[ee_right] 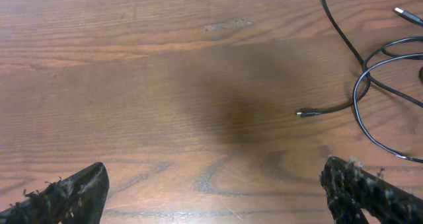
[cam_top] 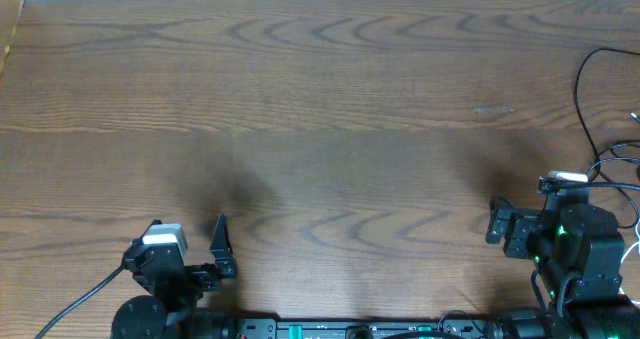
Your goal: Untangle cables
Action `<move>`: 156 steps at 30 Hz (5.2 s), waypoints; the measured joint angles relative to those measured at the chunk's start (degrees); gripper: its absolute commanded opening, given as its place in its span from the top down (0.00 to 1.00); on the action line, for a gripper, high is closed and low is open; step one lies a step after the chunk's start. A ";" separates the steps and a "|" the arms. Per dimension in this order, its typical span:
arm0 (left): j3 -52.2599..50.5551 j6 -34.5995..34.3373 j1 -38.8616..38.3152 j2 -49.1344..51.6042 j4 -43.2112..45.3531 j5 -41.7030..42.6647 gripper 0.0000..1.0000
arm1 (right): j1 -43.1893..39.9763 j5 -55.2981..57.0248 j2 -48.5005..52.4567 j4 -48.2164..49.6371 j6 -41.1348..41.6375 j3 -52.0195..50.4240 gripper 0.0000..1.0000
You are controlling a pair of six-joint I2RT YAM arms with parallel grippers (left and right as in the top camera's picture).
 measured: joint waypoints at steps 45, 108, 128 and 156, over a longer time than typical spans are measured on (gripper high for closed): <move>-27.78 0.00 0.00 -0.02 37.62 0.00 0.00 | 0.00 0.00 0.00 0.00 0.00 -0.02 0.01; -31.52 8.68 -0.02 0.00 42.75 -1.07 0.00 | 0.00 0.00 0.00 0.00 0.00 -0.02 0.01; -31.52 8.48 1.44 0.00 42.75 -1.07 0.01 | 0.00 0.00 0.00 0.00 0.00 -0.02 0.01; -31.52 8.48 1.44 0.00 42.75 -1.07 0.00 | 0.00 0.00 0.00 0.00 0.00 -0.02 0.01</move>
